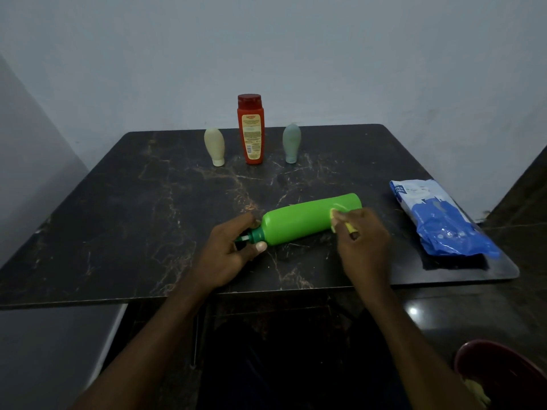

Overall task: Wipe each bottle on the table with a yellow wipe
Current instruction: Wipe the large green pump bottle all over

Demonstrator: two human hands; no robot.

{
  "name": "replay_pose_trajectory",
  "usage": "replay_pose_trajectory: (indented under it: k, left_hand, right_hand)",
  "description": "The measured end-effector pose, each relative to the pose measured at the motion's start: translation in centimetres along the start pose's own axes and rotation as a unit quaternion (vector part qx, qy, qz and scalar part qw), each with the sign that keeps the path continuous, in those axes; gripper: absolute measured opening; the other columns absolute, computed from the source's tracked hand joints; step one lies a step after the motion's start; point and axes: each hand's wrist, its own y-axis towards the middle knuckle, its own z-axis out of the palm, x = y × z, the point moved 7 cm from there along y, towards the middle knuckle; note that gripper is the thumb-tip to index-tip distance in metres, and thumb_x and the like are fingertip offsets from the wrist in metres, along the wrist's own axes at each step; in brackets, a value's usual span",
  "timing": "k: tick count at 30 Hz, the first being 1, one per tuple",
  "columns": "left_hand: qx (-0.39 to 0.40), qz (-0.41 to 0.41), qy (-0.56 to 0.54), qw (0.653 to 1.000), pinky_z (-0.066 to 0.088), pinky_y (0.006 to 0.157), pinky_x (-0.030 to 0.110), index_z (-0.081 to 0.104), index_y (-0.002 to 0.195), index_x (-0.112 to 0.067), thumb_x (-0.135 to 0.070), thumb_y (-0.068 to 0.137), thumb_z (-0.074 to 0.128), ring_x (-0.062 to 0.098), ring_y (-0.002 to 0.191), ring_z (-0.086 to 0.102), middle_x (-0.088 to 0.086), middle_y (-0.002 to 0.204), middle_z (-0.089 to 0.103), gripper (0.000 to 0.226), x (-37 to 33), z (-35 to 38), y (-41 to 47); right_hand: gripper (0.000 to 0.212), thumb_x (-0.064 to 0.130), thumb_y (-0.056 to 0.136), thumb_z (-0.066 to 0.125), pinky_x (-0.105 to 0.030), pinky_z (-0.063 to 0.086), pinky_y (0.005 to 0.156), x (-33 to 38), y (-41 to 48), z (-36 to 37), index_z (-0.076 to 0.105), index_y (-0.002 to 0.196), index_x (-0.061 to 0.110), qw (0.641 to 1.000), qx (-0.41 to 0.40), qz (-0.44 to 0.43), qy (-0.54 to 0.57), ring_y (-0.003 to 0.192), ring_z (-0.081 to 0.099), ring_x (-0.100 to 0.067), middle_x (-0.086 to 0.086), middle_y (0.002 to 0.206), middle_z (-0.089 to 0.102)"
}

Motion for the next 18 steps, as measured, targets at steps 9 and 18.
replay_pose_trajectory:
  k: [9,18]
  left_hand:
    - [0.002,-0.011,-0.033,0.999,0.055,0.055,0.036,0.062,0.099,-0.006,-0.011,0.088,0.073,0.016,0.061,0.064,0.001,0.075,0.065,0.016,0.1,0.1,0.1]
    - [-0.001,-0.018,-0.036,0.999,0.056,0.055,0.041,0.061,0.096,-0.007,-0.008,0.088,0.073,0.023,0.061,0.067,0.001,0.074,0.068,0.015,0.2,0.0,0.1]
  right_hand:
    - [0.016,0.003,0.091,0.067,-0.016,0.045,0.069,2.8,-1.1,1.9,0.076,0.105,0.006,0.995,0.050,-0.088,-0.022,0.075,0.057,-0.014,-0.003,0.089,0.058]
    - [0.006,0.007,0.091,0.068,-0.024,0.043,0.071,0.8,1.9,-0.4,0.073,0.093,0.005,0.999,0.015,-0.025,-0.041,0.078,0.058,-0.020,-0.010,0.087,0.062]
